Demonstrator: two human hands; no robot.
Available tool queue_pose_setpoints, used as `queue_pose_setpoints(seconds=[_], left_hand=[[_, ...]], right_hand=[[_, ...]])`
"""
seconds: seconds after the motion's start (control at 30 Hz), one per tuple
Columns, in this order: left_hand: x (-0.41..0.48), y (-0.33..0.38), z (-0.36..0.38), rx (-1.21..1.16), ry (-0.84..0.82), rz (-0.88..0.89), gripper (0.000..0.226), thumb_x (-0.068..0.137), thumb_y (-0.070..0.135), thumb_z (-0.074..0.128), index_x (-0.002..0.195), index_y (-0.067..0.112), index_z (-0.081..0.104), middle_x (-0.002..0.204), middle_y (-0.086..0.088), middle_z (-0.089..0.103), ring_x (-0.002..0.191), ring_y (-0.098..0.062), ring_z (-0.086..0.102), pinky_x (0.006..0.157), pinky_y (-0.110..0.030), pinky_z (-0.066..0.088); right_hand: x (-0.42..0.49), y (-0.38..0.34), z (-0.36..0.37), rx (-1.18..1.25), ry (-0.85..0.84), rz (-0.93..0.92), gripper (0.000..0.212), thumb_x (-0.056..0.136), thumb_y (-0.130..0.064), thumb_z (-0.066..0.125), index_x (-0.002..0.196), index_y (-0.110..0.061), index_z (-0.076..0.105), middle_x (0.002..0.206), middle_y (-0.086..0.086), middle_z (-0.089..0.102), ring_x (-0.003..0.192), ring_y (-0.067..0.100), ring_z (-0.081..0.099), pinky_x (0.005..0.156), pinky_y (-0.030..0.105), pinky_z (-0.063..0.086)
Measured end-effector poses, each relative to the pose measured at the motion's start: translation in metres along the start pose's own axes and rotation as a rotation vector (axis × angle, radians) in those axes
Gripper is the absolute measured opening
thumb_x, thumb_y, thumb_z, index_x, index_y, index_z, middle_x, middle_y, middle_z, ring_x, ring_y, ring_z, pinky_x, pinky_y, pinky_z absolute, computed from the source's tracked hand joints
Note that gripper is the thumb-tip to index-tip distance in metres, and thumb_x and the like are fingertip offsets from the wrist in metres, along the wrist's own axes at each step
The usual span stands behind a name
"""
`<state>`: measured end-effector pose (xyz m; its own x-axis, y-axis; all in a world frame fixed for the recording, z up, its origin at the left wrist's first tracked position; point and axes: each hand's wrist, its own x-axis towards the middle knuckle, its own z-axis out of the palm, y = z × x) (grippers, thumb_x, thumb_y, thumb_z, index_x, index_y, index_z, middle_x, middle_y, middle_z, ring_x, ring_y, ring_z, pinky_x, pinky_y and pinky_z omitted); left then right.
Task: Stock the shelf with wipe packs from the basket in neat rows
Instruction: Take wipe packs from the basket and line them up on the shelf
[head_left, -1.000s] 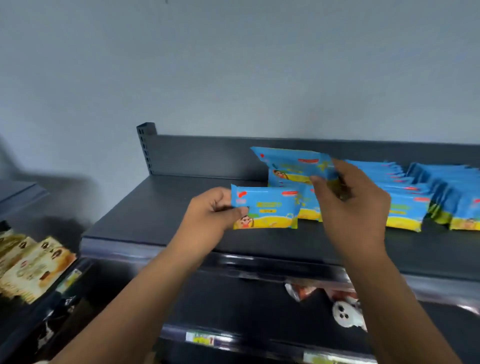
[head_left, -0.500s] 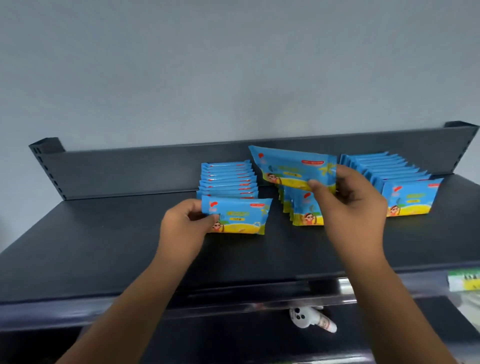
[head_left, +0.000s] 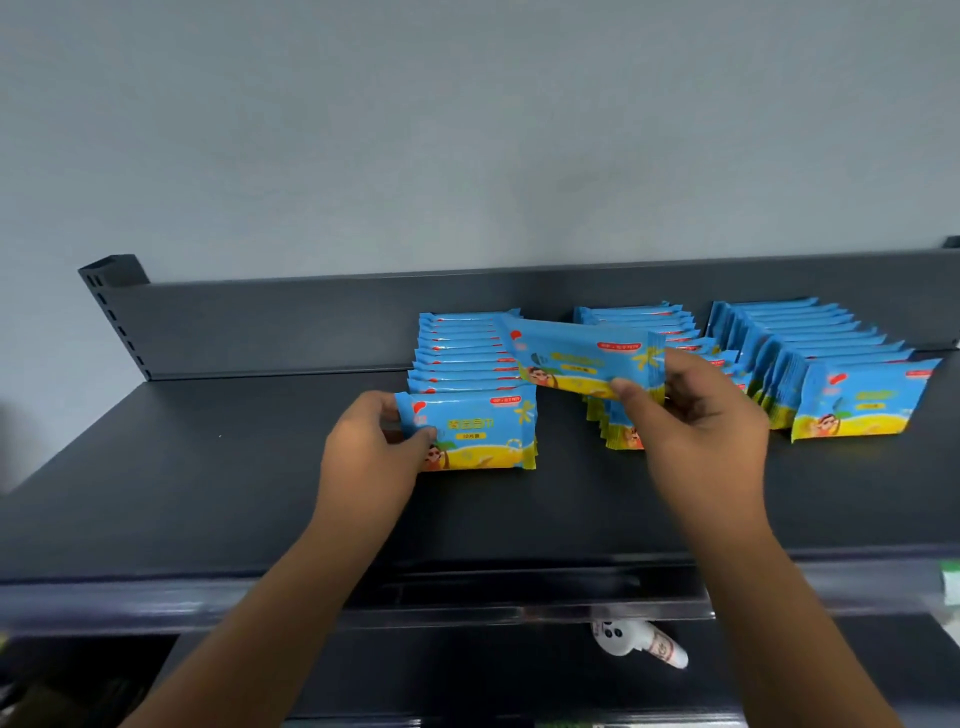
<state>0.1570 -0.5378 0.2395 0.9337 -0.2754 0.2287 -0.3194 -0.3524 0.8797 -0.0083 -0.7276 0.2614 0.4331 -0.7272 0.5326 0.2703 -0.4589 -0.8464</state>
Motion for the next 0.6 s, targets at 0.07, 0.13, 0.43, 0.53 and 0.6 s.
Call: queue_pose_setpoints(seconds=[0.07,0.13,0.43,0.53,0.6], left_hand=[[-0.001,-0.001,0.000,0.010,0.014,0.009,0.027,0.085,0.018,0.079,0.103,0.028,0.061,0.102,0.011,0.069,0.092,-0.004,0.067,0.074,-0.023,0.053],[-0.002,-0.002,-0.001,0.054,0.037,0.030,0.037,0.085,0.022,0.080,0.114,0.027,0.058,0.114,0.012,0.064,0.100,-0.007,0.064,0.081,-0.027,0.051],[-0.046,0.051,0.026,0.143,0.115,0.575,0.037,0.093,0.023,0.071,0.127,0.017,0.058,0.129,0.004,0.058,0.121,-0.014,0.053,0.103,-0.023,0.038],[-0.066,0.088,0.057,-0.174,-0.219,0.310,0.032,0.092,0.029,0.073,0.118,0.040,0.057,0.116,0.028,0.063,0.114,0.007,0.058,0.093,-0.012,0.047],[-0.068,0.099,0.077,-0.272,-0.304,0.184,0.027,0.091,0.029,0.075,0.107,0.042,0.058,0.104,0.030,0.065,0.101,0.012,0.060,0.079,-0.006,0.049]], right_hand=[[0.000,0.000,-0.001,0.012,-0.007,0.008,0.022,0.090,-0.002,0.075,0.110,-0.011,0.075,0.098,-0.017,0.078,0.085,-0.001,0.072,0.073,0.013,0.054],[0.000,0.000,-0.004,0.032,-0.005,0.007,0.023,0.090,0.000,0.074,0.107,-0.016,0.074,0.096,-0.020,0.077,0.087,-0.002,0.072,0.075,0.012,0.054],[0.002,0.004,-0.043,0.091,0.029,0.076,0.017,0.090,-0.010,0.077,0.105,-0.004,0.073,0.095,0.019,0.074,0.088,0.014,0.066,0.086,0.030,0.054],[0.005,0.002,-0.057,0.153,0.016,0.141,0.020,0.091,-0.001,0.072,0.110,-0.008,0.073,0.099,0.013,0.078,0.102,0.020,0.073,0.095,0.037,0.059],[0.009,0.003,-0.065,0.179,0.019,0.175,0.025,0.090,0.005,0.069,0.109,-0.010,0.070,0.101,0.007,0.080,0.102,0.021,0.075,0.091,0.033,0.060]])
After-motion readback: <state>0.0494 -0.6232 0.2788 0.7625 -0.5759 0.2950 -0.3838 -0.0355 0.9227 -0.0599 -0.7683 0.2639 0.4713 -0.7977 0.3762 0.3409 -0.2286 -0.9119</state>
